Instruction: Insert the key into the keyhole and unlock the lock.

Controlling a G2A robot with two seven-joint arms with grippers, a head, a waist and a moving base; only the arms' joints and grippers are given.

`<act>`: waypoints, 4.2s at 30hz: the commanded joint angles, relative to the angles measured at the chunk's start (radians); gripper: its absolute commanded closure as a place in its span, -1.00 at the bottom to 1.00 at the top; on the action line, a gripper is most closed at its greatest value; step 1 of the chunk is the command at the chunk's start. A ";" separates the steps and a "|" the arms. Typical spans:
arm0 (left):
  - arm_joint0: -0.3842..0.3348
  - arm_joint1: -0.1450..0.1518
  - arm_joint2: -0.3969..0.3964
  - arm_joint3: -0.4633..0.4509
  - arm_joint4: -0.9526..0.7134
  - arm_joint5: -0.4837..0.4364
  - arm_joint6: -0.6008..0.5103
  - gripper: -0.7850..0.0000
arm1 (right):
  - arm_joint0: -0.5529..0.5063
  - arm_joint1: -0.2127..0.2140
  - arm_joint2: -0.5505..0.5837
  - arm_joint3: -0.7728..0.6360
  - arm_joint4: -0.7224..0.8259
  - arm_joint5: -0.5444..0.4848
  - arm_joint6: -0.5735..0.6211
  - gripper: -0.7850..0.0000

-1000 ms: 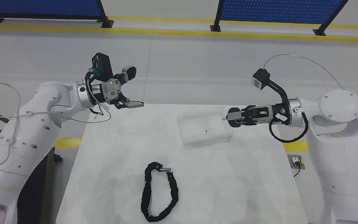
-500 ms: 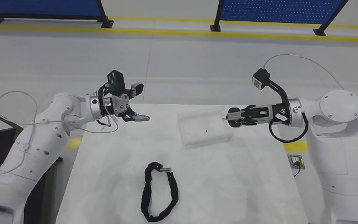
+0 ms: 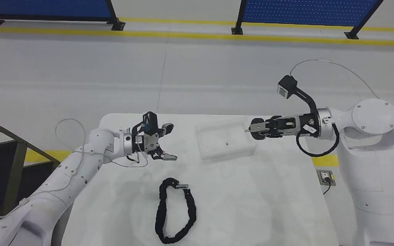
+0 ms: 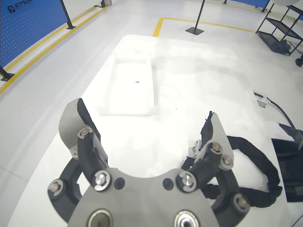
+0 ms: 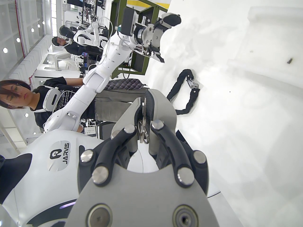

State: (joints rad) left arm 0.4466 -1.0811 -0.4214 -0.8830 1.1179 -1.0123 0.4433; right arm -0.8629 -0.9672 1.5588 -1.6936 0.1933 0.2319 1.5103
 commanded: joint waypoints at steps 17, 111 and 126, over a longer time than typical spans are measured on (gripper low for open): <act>-0.027 -0.092 0.192 0.171 0.038 0.000 0.124 -1.00 | 0.000 0.000 0.000 0.000 0.000 0.000 0.000 1.00; 0.214 0.100 -0.057 -0.426 0.431 0.174 0.538 1.00 | -0.017 0.061 0.011 -0.207 -0.029 0.052 0.026 1.00; 0.106 0.092 -0.046 -0.532 0.404 0.280 0.645 1.00 | -0.015 0.159 0.025 -0.312 0.171 0.092 -0.014 1.00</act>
State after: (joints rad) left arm 0.5548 -0.9869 -0.4688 -1.4226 1.5325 -0.7430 1.0772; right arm -0.8780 -0.8071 1.5832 -2.0054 0.3661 0.3252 1.4948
